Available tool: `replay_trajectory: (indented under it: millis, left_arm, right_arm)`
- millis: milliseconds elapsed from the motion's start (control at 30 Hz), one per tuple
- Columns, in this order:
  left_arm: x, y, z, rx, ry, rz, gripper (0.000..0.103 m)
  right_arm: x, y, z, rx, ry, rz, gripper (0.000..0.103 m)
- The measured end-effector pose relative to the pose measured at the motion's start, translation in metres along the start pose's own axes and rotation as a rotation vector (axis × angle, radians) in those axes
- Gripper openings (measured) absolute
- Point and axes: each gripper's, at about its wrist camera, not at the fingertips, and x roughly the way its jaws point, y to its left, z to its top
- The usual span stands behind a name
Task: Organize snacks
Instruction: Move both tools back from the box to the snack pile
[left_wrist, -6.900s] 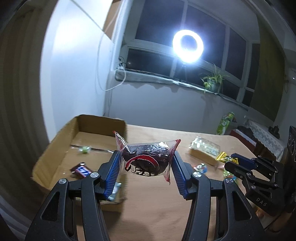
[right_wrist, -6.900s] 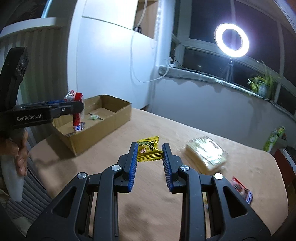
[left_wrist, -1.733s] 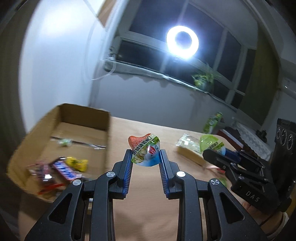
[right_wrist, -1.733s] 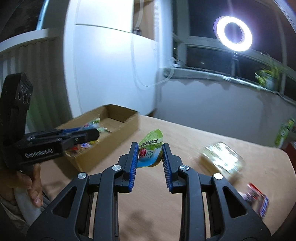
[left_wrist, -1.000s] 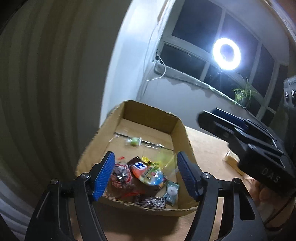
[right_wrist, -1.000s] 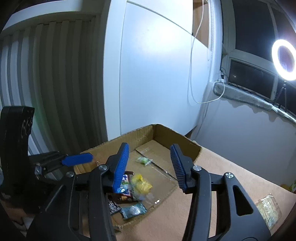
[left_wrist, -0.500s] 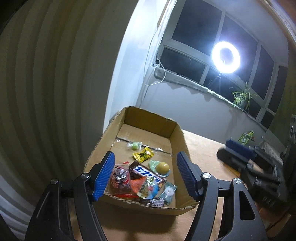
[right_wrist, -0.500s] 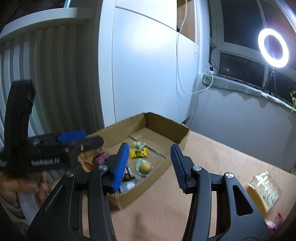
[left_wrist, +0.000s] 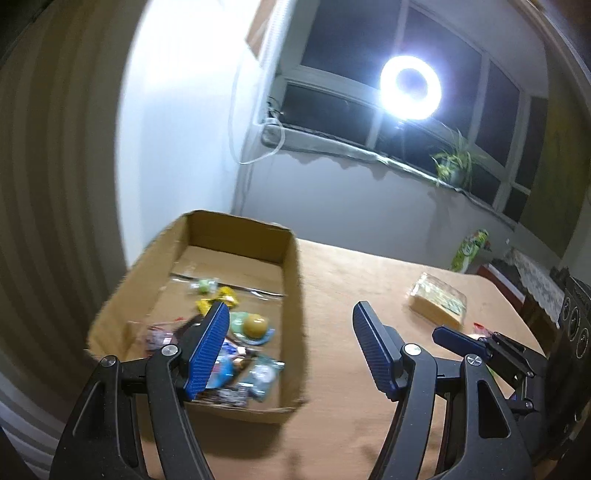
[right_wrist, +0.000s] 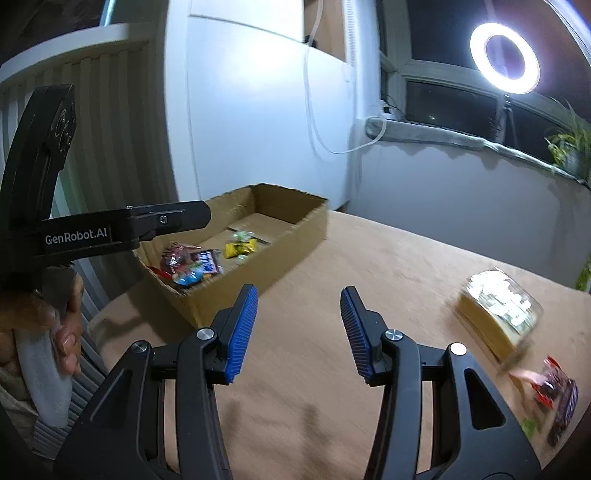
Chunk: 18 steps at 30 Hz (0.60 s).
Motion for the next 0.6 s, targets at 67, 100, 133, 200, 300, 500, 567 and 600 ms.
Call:
replay_trajectory:
  millis: [67, 100, 133, 200, 300, 500, 567, 600]
  left_arm:
    - [0.003, -0.014, -0.001, 0.024, 0.009, -0.01, 0.069]
    - [0.004, -0.019, -0.001, 0.033, 0.012, -0.016, 0.069]
    - [0.004, -0.024, -0.001, 0.041, 0.015, -0.021, 0.069]
    - [0.007, -0.035, -0.002, 0.057, 0.023, -0.029, 0.069]
    - [0.01, -0.053, -0.004, 0.087, 0.037, -0.046, 0.069]
    - [0.018, -0.088, -0.009, 0.146, 0.076, -0.086, 0.069]
    - [0.019, -0.099, -0.009, 0.164, 0.08, -0.099, 0.069]
    - [0.02, -0.107, -0.01, 0.173, 0.082, -0.113, 0.069]
  right_arm:
    - [-0.007, -0.01, -0.005, 0.02, -0.004, -0.011, 0.049]
    - [-0.01, -0.016, -0.008, 0.03, -0.005, -0.017, 0.049]
    - [-0.013, -0.02, -0.009, 0.036, -0.006, -0.021, 0.049]
    - [-0.02, -0.029, -0.013, 0.05, -0.011, -0.033, 0.049]
    - [-0.03, -0.041, -0.017, 0.069, -0.022, -0.053, 0.049]
    - [-0.048, -0.073, -0.027, 0.113, -0.031, -0.106, 0.049]
    - [-0.057, -0.082, -0.034, 0.121, -0.031, -0.129, 0.049]
    - [-0.062, -0.089, -0.039, 0.128, -0.03, -0.149, 0.049]
